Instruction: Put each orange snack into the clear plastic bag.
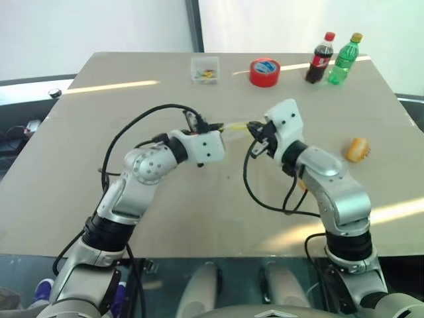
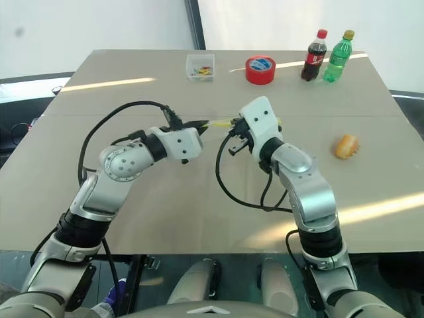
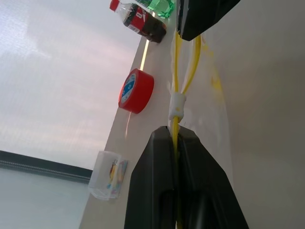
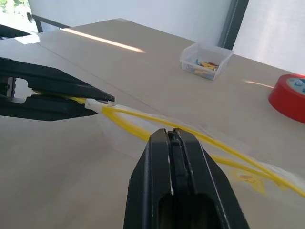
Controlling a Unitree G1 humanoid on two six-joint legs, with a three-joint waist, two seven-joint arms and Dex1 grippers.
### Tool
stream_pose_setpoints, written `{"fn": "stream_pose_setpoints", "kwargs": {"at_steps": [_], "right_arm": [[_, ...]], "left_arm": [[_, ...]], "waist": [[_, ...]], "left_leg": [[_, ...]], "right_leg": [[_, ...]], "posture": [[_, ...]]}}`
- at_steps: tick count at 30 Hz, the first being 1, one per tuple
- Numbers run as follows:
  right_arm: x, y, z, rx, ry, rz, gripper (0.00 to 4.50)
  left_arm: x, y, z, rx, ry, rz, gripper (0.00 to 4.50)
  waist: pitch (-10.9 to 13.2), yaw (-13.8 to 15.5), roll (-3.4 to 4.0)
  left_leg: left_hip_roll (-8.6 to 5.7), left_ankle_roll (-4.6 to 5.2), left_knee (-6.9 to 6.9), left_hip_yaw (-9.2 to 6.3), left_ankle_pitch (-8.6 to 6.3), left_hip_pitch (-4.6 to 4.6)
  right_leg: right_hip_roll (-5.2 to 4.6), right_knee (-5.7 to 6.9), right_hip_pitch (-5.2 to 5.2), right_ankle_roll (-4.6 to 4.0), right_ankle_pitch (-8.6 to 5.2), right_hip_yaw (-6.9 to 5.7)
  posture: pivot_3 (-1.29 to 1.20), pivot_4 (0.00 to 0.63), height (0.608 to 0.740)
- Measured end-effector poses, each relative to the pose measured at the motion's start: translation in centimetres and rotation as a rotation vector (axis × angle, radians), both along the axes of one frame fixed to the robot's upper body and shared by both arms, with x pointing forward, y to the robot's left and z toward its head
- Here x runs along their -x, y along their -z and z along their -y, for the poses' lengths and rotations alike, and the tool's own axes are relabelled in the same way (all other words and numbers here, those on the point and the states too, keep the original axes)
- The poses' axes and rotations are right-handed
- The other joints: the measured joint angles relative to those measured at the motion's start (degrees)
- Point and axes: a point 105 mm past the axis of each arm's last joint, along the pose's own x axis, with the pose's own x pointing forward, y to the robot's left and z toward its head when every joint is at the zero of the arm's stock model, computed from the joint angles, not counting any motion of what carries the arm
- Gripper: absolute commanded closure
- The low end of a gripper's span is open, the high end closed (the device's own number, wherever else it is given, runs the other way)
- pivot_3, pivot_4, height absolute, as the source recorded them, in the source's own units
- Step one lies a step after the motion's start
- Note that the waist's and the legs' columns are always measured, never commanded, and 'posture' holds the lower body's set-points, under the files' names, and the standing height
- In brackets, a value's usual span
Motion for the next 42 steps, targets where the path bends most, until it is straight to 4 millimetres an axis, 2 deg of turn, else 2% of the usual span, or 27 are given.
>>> {"fn": "stream_pose_setpoints", "kwargs": {"at_steps": [9,11,13,14,17,19,20,21,22,23,25,27,28,30,33,37,40,42], "right_arm": [[-0.5,0.5,-0.8,-0.087,-0.001,-0.057,4.44],[-1.2,0.9,-0.5,0.043,0.026,0.013,4.44],[-2.1,2.4,0.5,0.351,0.061,0.165,4.44],[-2.6,4.3,0.9,0.573,0.047,0.267,4.44],[-2.8,6.4,1.0,0.717,0.017,0.312,4.44],[-2.9,7.1,0.9,0.774,-0.008,0.35,4.44],[-3.0,7.0,0.9,0.792,-0.009,0.369,3.93],[-3.0,6.9,0.9,0.797,-0.008,0.383,3.69],[-3.1,6.6,0.7,0.801,0.0,0.411,2.82],[-3.1,6.5,0.7,0.801,0.002,0.413,2.7],[-3.3,6.1,0.6,0.797,0.014,0.44,1.72],[-3.3,6.0,0.6,0.796,0.015,0.45,1.21],[-3.3,5.9,0.5,0.798,0.014,0.458,0.6],[-3.2,5.8,0.6,0.803,0.012,0.469,0.09],[-3.2,5.9,1.1,0.821,0.011,0.485,0.09],[-2.7,4.9,2.1,0.819,0.021,0.53,0.09],[-1.8,4.3,3.8,0.732,0.029,0.472,0.09],[-0.6,3.2,4.6,0.65,0.02,0.436,0.09]], "left_arm": [[1.3,0.1,1.1,-0.031,0.102,0.012,4.5],[1.8,0.3,1.4,-0.057,0.139,0.022,4.5],[1.9,0.5,1.4,-0.078,0.16,0.028,4.5],[1.8,0.8,1.2,-0.084,0.16,0.019,4.5],[1.7,1.1,1.1,-0.089,0.162,0.012,4.5],[1.8,1.2,1.3,-0.093,0.173,0.015,4.5],[1.8,1.2,1.3,-0.094,0.175,0.016,4.5],[1.8,1.2,1.3,-0.093,0.174,0.016,4.5],[1.7,1.3,1.3,-0.091,0.17,0.012,4.5],[1.7,1.3,1.3,-0.091,0.17,0.011,4.5],[1.6,1.5,1.1,-0.081,0.151,-0.008,4.5],[1.5,1.7,0.9,-0.077,0.14,-0.021,4.5],[1.4,1.8,0.9,-0.071,0.131,-0.028,4.5],[1.2,1.8,0.7,-0.064,0.114,-0.039,4.5],[0.7,2.0,0.1,-0.052,0.079,-0.061,4.5],[-0.1,2.3,-0.6,-0.026,0.024,-0.089,4.5],[-1.1,2.5,-1.8,-0.013,-0.044,-0.099,4.5],[-1.6,2.7,-2.4,-0.018,-0.075,-0.104,4.5]], "waist": [[0.0,-0.1,0.0],[0.0,0.0,0.02],[0.0,0.3,0.02],[0.0,0.3,0.02],[0.0,-0.1,0.0],[0.0,-0.3,0.0],[0.0,-0.3,0.0],[0.0,-0.2,0.0],[0.0,-0.1,0.0],[0.0,-0.1,-0.01],[0.0,0.0,-0.01],[0.0,0.0,-0.01],[0.0,0.0,-0.01],[0.0,0.0,-0.01],[0.0,0.0,-0.01],[0.0,0.1,-0.01],[0.0,0.2,-0.01],[0.0,0.2,-0.02]], "left_leg": [[0.01,0.0,-0.01,0.01,0.0,0.0],[-0.02,0.0,0.0,0.05,0.0,0.01],[-0.11,0.0,0.01,0.03,0.0,0.01],[-0.13,0.0,0.02,0.03,0.0,0.02],[-0.08,-0.01,-0.04,0.1,0.0,-0.04],[-0.01,-0.01,-0.07,0.23,0.01,-0.05],[0.0,-0.01,-0.07,0.25,0.01,-0.05],[0.0,-0.01,-0.07,0.25,0.01,-0.06],[0.01,0.0,-0.06,0.26,0.0,-0.06],[0.01,0.0,-0.06,0.26,0.0,-0.06],[0.0,0.0,-0.04,0.26,0.0,-0.05],[0.0,0.0,-0.04,0.24,0.0,-0.06],[0.0,0.0,-0.04,0.24,0.0,-0.06],[0.0,0.0,-0.04,0.25,0.0,-0.06],[-0.01,0.0,-0.04,0.25,0.0,-0.06],[-0.01,0.0,-0.03,0.24,0.0,-0.06],[0.0,0.0,-0.03,0.22,0.0,-0.07],[0.0,0.01,-0.02,0.21,0.0,-0.08]], "right_leg": [[0.01,0.03,-0.02,0.0,0.0,0.02],[-0.01,0.01,-0.04,0.0,0.0,0.03],[-0.06,-0.05,-0.05,0.0,0.0,-0.02],[-0.06,-0.07,-0.04,0.0,0.0,-0.03],[-0.02,-0.04,-0.1,0.0,0.0,0.03],[0.04,-0.01,-0.19,0.0,0.0,0.16],[0.04,-0.02,-0.19,0.0,0.0,0.17],[0.04,-0.02,-0.19,0.0,0.0,0.18],[0.03,-0.03,-0.19,0.0,0.0,0.18],[0.03,-0.03,-0.19,0.0,0.0,0.18],[0.03,-0.01,-0.18,0.0,0.0,0.18],[0.03,0.0,-0.18,0.0,0.0,0.17],[0.03,0.01,-0.18,0.0,0.0,0.17],[0.03,0.01,-0.18,0.0,0.0,0.17],[0.03,0.01,-0.18,0.0,0.0,0.17],[0.03,0.01,-0.18,0.0,0.0,0.17],[0.03,0.0,-0.16,0.0,0.0,0.16],[0.02,0.0,-0.16,0.0,0.0,0.16]], "posture": [[0.0,0.15,0.74],[0.0,0.15,0.74],[0.0,0.15,0.74],[0.0,0.15,0.74],[0.0,0.15,0.74],[0.0,0.15,0.74],[0.0,0.15,0.74],[0.0,0.15,0.74],[0.0,0.15,0.74],[0.0,0.15,0.74],[0.0,0.15,0.74],[0.0,0.15,0.74],[0.0,0.15,0.74],[0.0,0.15,0.74],[0.0,0.15,0.74],[0.0,0.15,0.74],[0.0,0.15,0.74],[0.0,0.15,0.74]]}}
